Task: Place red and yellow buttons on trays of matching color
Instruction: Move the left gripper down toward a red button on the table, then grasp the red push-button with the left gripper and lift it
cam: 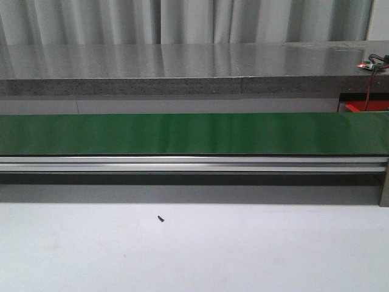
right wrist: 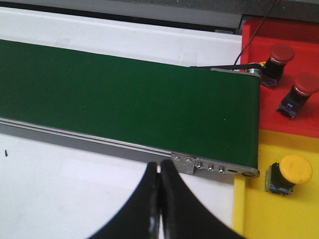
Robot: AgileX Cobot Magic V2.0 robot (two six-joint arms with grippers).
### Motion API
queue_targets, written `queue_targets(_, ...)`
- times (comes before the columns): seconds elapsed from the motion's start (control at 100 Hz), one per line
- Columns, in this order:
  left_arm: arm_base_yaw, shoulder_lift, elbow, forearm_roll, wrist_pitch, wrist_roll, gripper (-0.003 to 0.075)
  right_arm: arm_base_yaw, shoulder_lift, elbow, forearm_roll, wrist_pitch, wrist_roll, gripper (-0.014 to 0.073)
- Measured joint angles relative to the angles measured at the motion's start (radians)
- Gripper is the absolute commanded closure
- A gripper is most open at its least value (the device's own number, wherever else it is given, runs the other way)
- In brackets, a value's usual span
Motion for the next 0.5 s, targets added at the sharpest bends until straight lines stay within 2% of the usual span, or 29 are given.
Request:
queue_targets(0.39,0.000,0.068,-0.007,0.047,-0.038,0.000,0.0103,0.000,0.000,0.000,0.000,0.000,0.000,0.0659)
queue_targets(0.5,0.000,0.073,-0.007,0.048,-0.040,0.000,0.0181,0.000,0.000,0.000,0.000,0.000,0.000,0.0659)
